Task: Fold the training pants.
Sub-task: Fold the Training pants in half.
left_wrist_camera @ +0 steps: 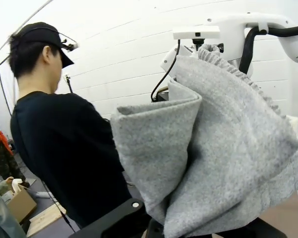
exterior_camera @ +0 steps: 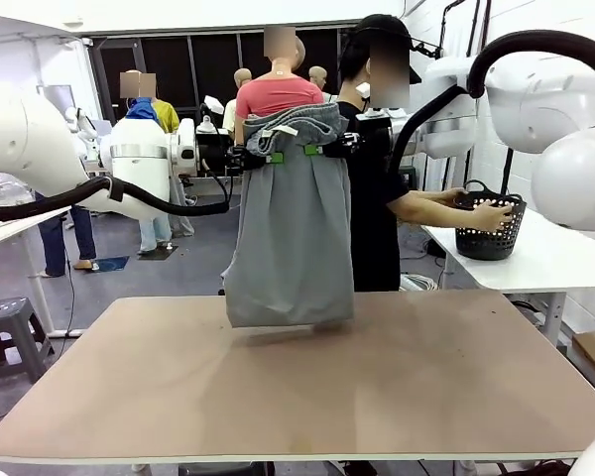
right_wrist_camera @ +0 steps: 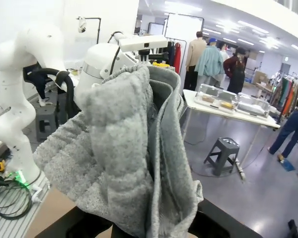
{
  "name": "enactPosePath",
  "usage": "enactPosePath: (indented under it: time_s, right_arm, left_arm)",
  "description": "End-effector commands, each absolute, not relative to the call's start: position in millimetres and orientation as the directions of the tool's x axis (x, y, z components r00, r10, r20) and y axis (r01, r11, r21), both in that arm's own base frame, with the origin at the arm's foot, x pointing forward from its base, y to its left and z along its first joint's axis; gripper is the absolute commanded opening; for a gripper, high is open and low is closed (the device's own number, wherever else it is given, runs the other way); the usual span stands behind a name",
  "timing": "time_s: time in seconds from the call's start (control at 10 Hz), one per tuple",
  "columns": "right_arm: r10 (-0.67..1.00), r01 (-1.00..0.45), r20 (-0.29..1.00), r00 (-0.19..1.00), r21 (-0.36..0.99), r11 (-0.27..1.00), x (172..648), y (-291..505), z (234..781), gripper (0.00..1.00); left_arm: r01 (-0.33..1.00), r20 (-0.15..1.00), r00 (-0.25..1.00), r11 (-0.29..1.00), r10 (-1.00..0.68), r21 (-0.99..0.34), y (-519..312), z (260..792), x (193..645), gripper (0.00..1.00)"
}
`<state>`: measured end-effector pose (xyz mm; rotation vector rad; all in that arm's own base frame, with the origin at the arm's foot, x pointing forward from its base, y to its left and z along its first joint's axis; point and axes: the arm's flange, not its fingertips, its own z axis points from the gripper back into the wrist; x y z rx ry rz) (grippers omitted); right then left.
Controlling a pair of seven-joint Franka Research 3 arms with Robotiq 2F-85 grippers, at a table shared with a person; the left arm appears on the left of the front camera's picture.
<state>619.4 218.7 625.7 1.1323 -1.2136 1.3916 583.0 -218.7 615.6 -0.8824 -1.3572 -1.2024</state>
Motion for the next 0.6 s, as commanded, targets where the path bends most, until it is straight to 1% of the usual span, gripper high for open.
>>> enactPosePath:
  time_s: [0.0,0.3,0.5]
  right_arm:
    - [0.085,-0.984,0.981,-0.175,-0.171,-0.053,639,226,633,0.0]
    - [0.114,-0.987,0.981,-0.158,-0.152,-0.053,645,228,600,0.0]
    - [0.107,-0.987,0.983,-0.149,-0.142,-0.073,631,227,575,0.0]
  left_arm:
    - [0.951,0.977,-0.169,0.24,-0.127,0.195,-221,615,602,0.0]
    - [0.953,0.977,-0.178,0.226,-0.118,0.201,-213,593,621,0.0]
    - [0.959,0.979,-0.183,0.204,-0.091,0.198,-207,575,618,0.0]
